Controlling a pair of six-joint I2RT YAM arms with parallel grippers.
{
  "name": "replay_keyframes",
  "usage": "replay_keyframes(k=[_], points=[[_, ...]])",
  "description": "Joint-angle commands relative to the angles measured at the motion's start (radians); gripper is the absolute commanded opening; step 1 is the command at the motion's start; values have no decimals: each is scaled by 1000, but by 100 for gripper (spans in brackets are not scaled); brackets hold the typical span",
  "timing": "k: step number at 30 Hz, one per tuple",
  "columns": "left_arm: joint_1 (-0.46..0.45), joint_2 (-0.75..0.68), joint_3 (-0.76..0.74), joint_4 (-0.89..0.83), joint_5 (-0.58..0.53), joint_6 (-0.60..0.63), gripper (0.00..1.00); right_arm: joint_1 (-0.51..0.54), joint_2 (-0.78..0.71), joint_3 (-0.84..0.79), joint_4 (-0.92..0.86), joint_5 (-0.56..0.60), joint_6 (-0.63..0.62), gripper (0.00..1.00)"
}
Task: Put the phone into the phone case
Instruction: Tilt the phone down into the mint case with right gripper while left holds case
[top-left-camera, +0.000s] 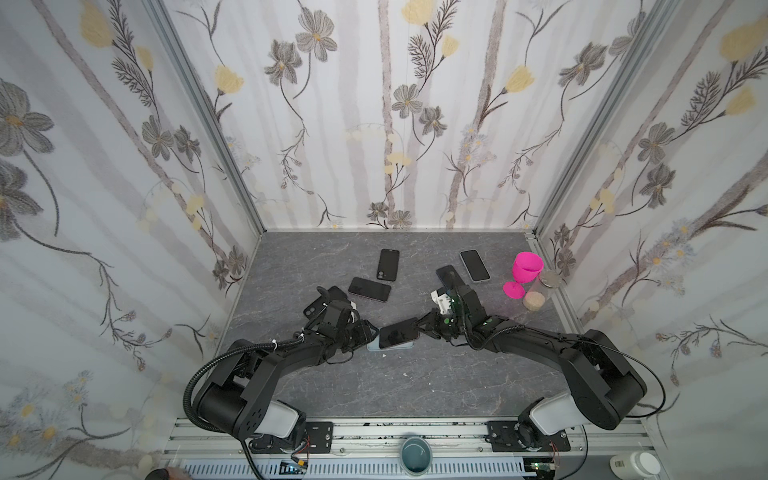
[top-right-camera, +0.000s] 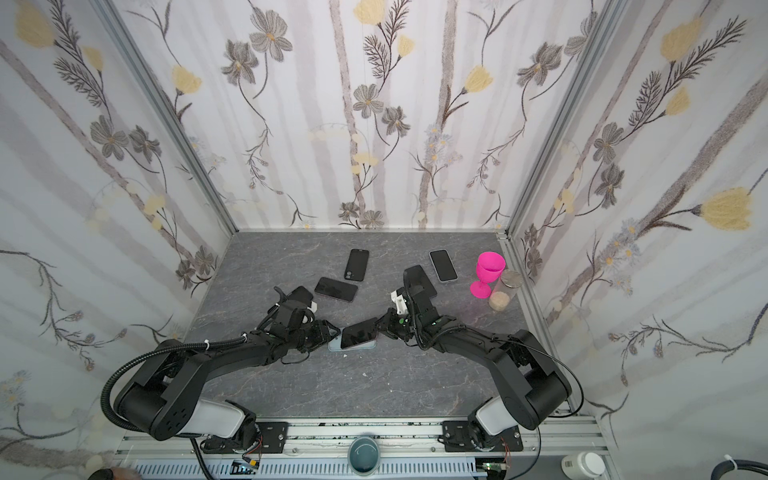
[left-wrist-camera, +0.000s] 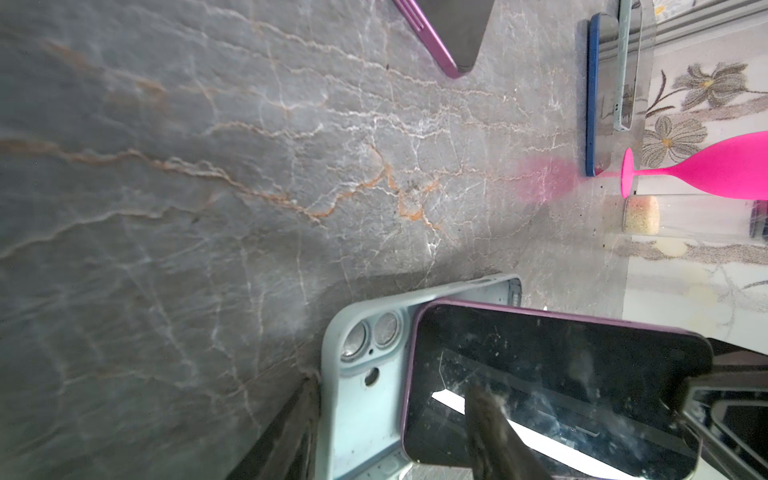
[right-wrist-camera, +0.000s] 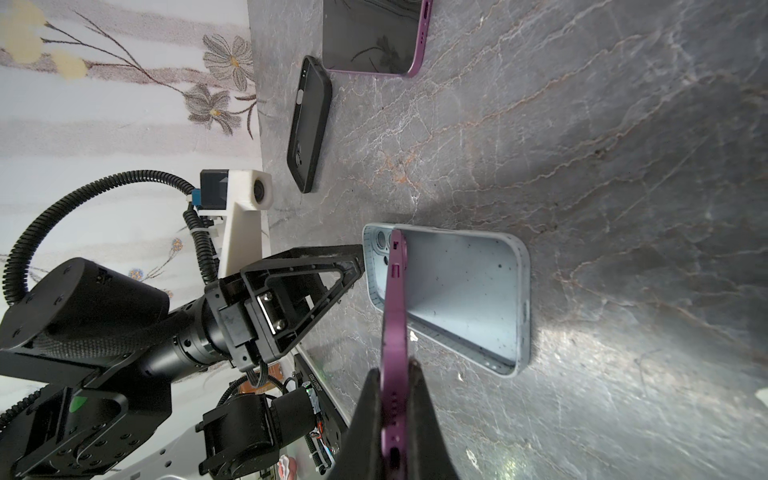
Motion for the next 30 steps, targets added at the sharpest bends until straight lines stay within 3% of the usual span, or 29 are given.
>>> replay_keyframes(k=[1, 20, 30], points=[[-7, 2, 6, 31, 11, -7, 55, 0, -6, -2, 28, -18, 5, 0], [-11, 53, 29, 28, 32, 11, 54, 2, 47, 17, 65, -75, 2, 0], [-26, 62, 37, 30, 50, 0, 54, 2, 70, -35, 181, -90, 43, 0]])
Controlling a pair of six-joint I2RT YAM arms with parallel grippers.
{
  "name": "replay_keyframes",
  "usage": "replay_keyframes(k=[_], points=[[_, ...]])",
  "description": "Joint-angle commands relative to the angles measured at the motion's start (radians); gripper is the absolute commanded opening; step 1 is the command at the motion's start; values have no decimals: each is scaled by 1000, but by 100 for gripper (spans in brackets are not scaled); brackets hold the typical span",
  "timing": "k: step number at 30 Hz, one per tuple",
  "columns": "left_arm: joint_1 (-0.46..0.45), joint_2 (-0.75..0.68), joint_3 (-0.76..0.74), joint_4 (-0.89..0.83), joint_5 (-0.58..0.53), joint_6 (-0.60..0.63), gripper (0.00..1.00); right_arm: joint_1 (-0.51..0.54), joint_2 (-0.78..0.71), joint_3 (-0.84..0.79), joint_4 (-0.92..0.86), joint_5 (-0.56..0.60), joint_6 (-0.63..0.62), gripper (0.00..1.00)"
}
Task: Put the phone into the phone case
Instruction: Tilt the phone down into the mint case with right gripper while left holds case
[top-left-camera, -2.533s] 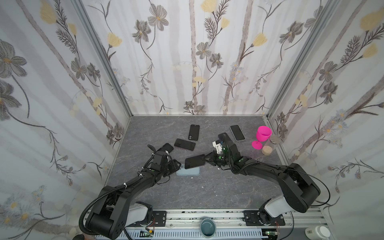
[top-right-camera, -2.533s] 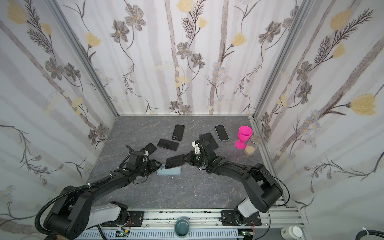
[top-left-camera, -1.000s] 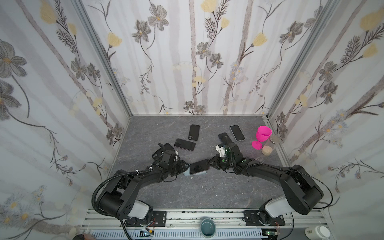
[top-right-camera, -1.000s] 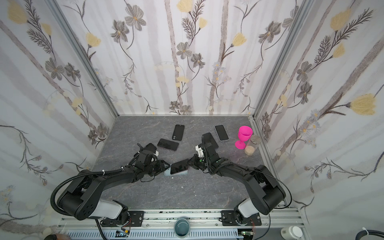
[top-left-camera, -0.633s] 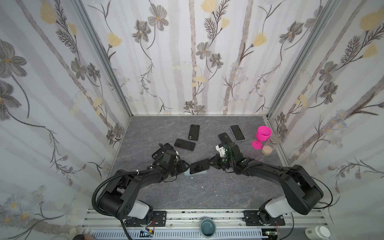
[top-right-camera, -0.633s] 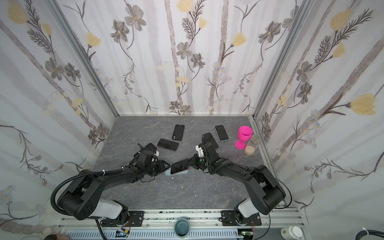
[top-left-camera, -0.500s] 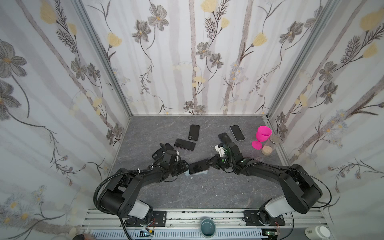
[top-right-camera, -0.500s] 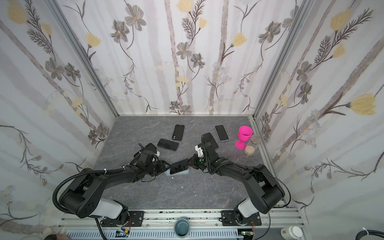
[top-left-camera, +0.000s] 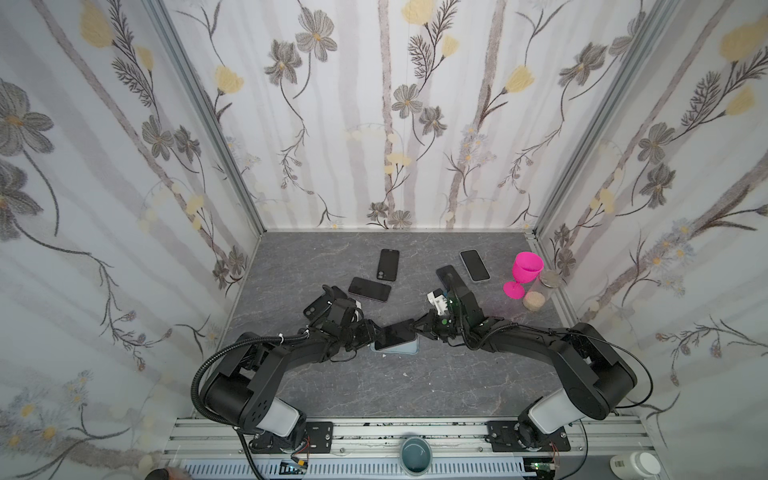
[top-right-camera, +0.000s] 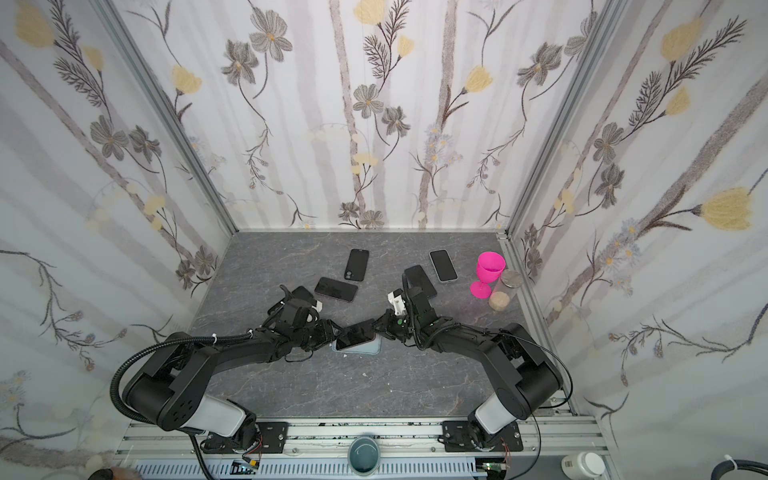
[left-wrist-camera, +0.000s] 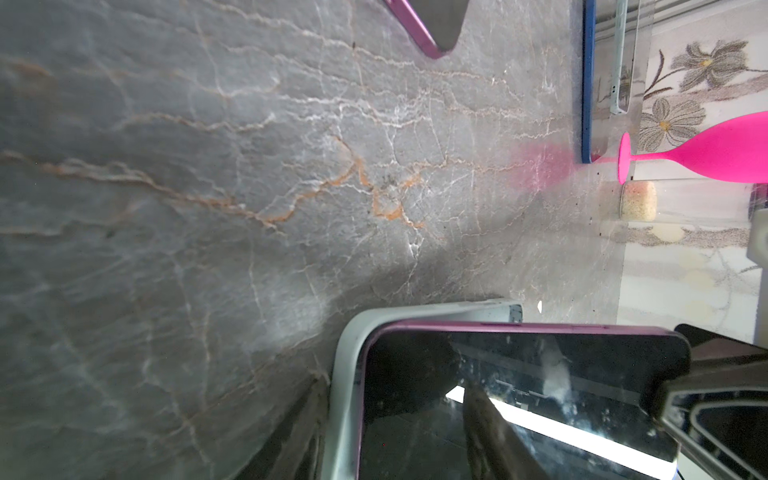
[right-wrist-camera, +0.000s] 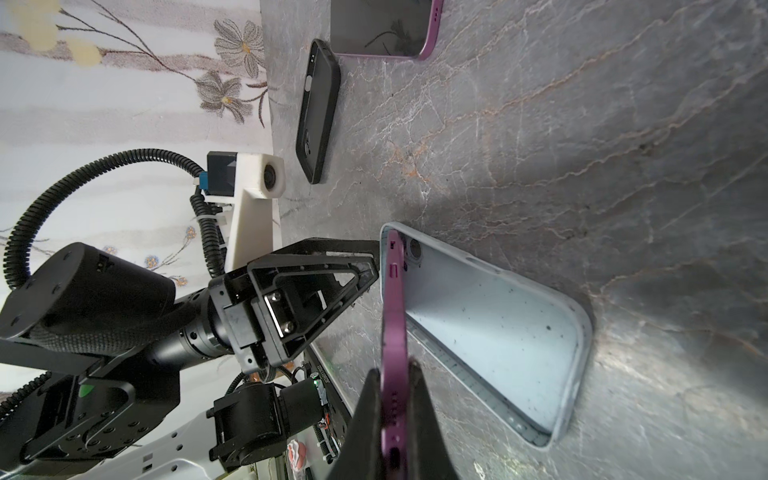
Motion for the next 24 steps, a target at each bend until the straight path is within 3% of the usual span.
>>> replay_keyframes(k=[1, 17, 24], points=[[-8, 8, 7, 10, 30, -8, 54, 2, 10, -21, 84, -29, 29, 0], [-40, -25, 0, 24, 37, -55, 53, 1, 27, -132, 235, -2, 65, 0], [-48, -22, -3, 28, 40, -58, 53, -3, 108, -185, 282, -3, 59, 0]])
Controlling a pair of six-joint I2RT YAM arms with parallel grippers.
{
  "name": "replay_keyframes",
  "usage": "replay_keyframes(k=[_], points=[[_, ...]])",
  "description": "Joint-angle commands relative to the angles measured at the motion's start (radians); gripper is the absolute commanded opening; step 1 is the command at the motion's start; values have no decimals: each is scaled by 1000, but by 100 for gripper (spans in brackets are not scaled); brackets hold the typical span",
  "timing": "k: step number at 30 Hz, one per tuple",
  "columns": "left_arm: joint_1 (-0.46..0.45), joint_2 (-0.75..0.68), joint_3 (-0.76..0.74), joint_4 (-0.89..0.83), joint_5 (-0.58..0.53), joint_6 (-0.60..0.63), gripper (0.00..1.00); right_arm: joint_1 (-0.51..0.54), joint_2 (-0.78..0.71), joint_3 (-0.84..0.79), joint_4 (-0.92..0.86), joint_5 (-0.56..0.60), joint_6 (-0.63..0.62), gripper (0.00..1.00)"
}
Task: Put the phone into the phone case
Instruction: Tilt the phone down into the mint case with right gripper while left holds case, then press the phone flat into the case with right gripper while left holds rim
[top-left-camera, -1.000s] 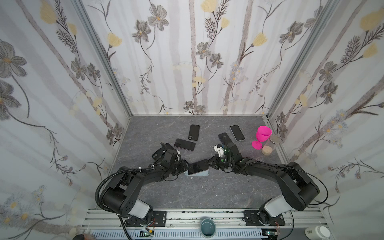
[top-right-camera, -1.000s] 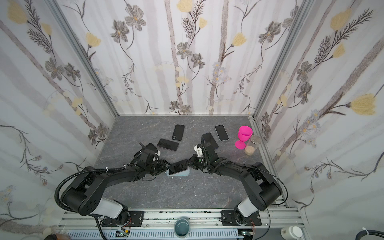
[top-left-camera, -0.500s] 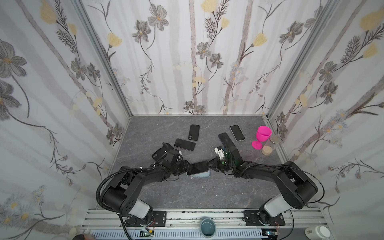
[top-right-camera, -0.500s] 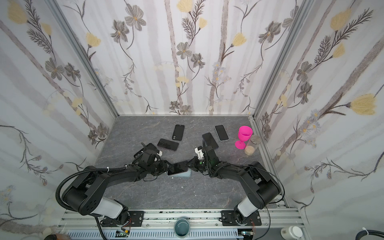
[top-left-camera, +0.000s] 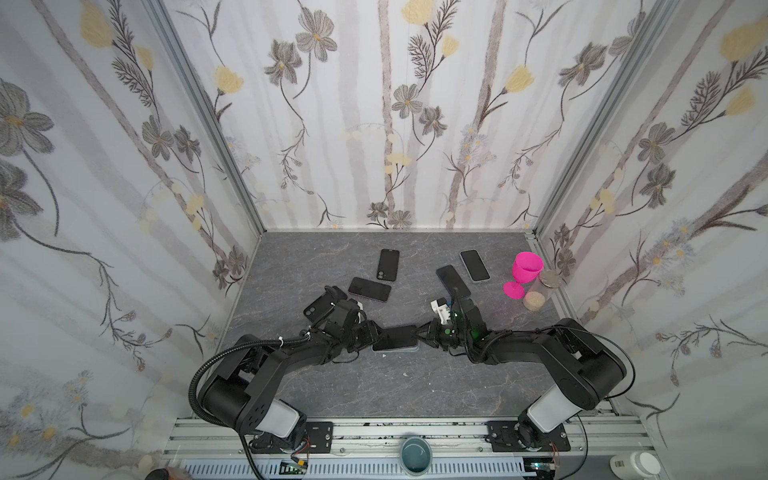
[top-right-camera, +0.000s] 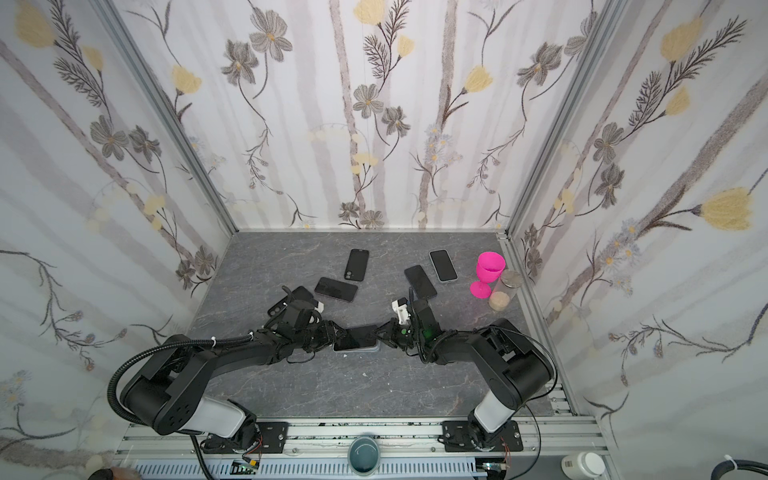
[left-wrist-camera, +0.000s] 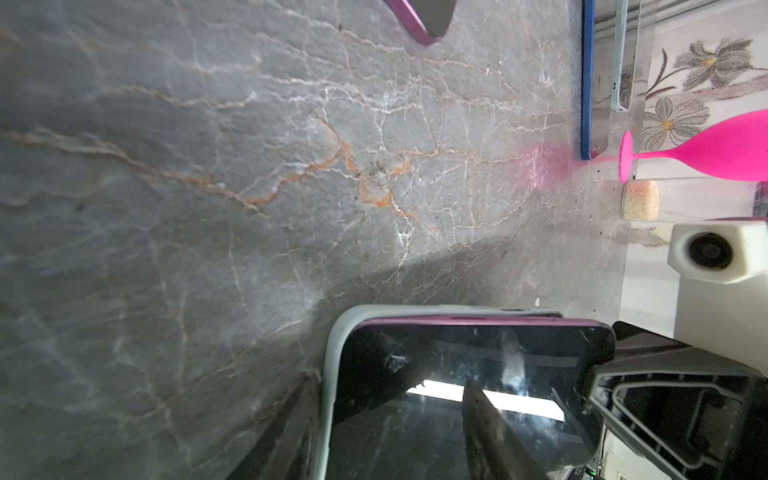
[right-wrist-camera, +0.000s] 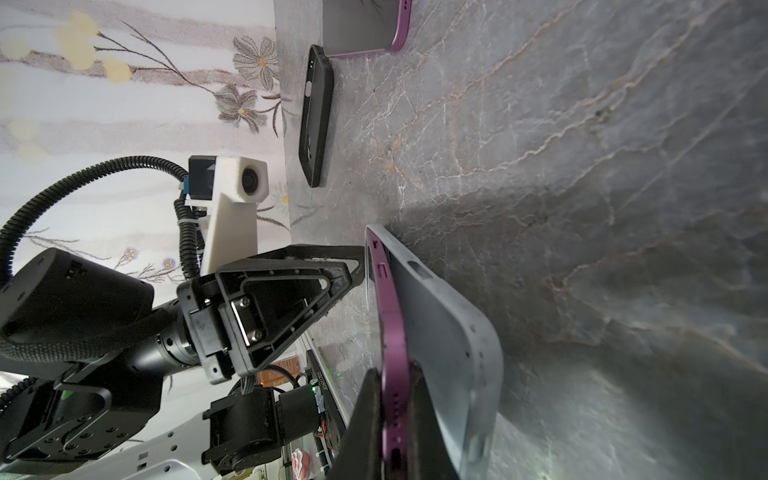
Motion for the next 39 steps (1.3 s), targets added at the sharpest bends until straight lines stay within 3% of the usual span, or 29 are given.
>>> replay_keyframes(k=[1, 8, 14, 28, 39], points=[[-8, -2, -1, 36, 74, -23, 53, -1, 37, -23, -42, 2, -4, 0], [-11, -21, -1, 15, 47, -7, 53, -12, 65, -42, -33, -6, -6, 0], [-11, -31, 3, -14, 26, 15, 53, -12, 60, -6, -151, 21, -65, 0], [-11, -51, 11, -61, -18, 48, 53, -1, -6, 73, -354, 82, -141, 24], [-8, -69, 13, -89, -41, 68, 53, 4, -80, 123, -506, 111, -184, 48]])
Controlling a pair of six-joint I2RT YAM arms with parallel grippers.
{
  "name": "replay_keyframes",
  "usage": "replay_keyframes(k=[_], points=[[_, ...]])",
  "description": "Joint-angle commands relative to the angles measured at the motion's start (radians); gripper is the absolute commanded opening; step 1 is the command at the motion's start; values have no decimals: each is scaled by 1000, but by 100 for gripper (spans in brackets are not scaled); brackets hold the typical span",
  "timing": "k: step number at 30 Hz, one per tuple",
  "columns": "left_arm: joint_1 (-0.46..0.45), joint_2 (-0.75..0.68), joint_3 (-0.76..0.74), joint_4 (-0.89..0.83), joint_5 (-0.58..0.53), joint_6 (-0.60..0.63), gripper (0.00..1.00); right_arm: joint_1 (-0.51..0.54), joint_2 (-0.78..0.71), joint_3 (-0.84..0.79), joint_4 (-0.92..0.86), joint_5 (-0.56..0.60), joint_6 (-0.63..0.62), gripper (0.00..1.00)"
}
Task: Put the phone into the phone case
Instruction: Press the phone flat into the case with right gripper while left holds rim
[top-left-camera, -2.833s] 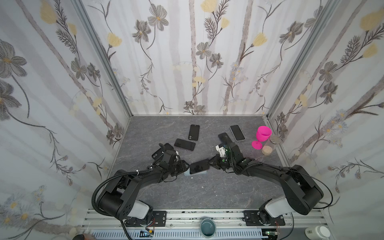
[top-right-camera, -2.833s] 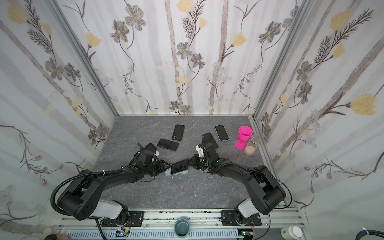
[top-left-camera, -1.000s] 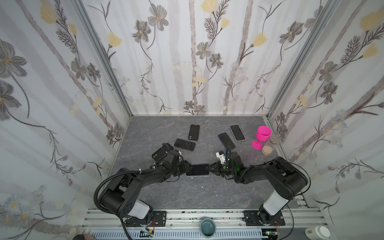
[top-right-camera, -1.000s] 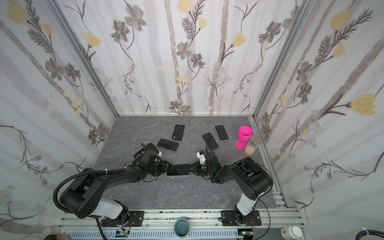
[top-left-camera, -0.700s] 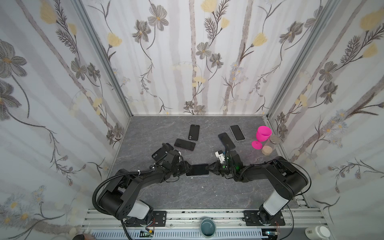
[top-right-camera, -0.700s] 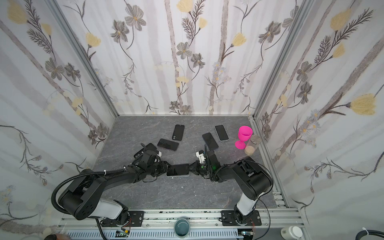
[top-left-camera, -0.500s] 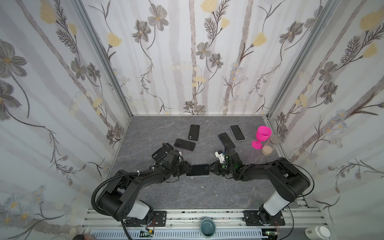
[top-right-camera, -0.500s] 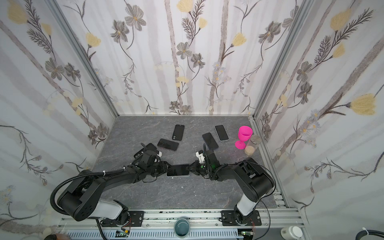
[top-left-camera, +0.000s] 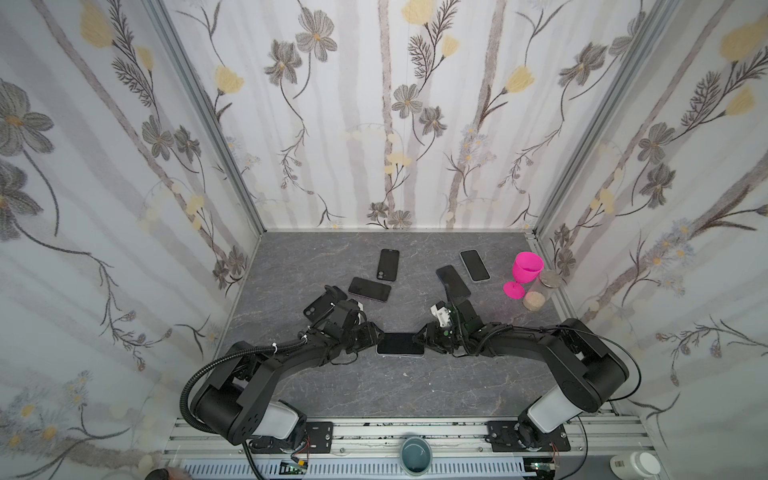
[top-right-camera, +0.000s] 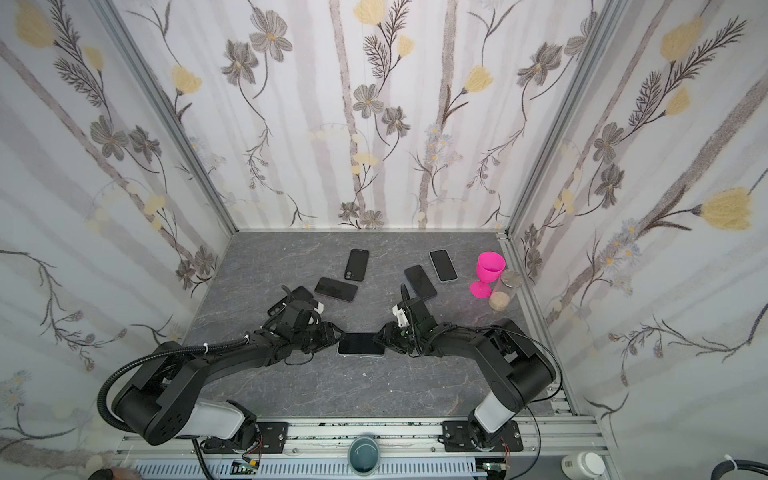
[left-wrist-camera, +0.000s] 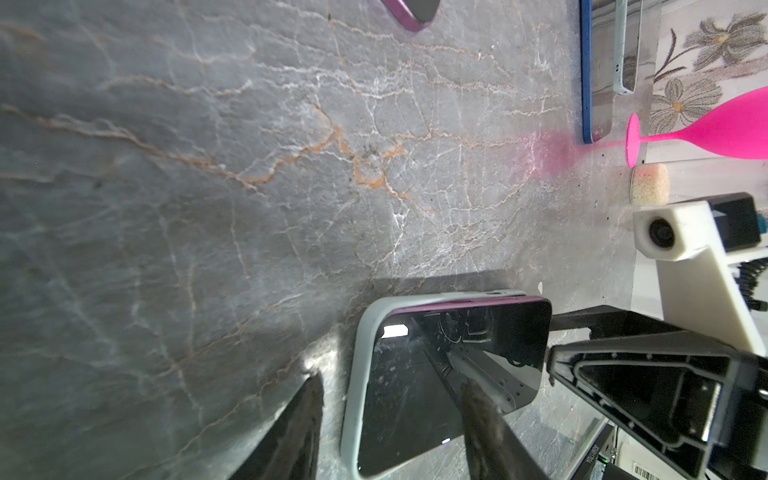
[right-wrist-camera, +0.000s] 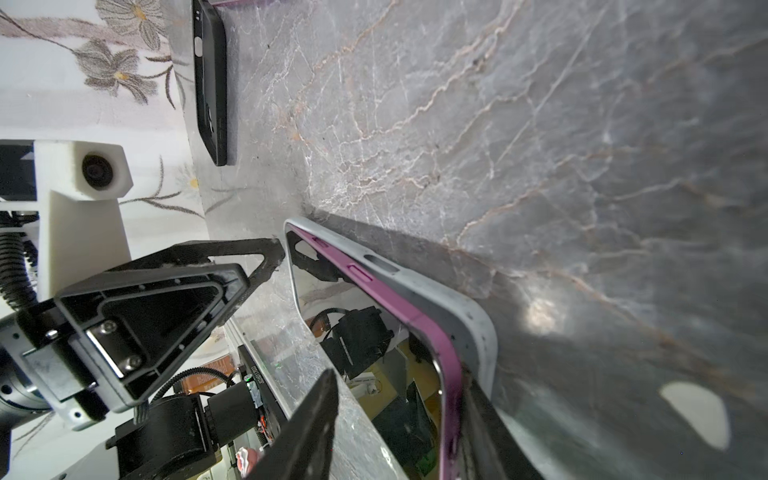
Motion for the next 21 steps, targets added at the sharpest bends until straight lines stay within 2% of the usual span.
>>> replay_keyframes(k=[1, 8, 12, 15, 21], points=[[1, -13, 8, -12, -25, 16, 53, 0, -47, 7, -97, 33, -24, 49], [3, -21, 15, -32, -35, 35, 53, 0, -103, 34, -218, 62, -60, 54], [2, -22, 24, -48, -37, 52, 53, -2, -123, 58, -290, 83, -94, 53], [2, -24, 31, -66, -39, 67, 52, 1, -140, 66, -327, 100, -119, 46], [2, -10, 40, -83, -24, 86, 48, 0, -137, 67, -373, 129, -166, 22]])
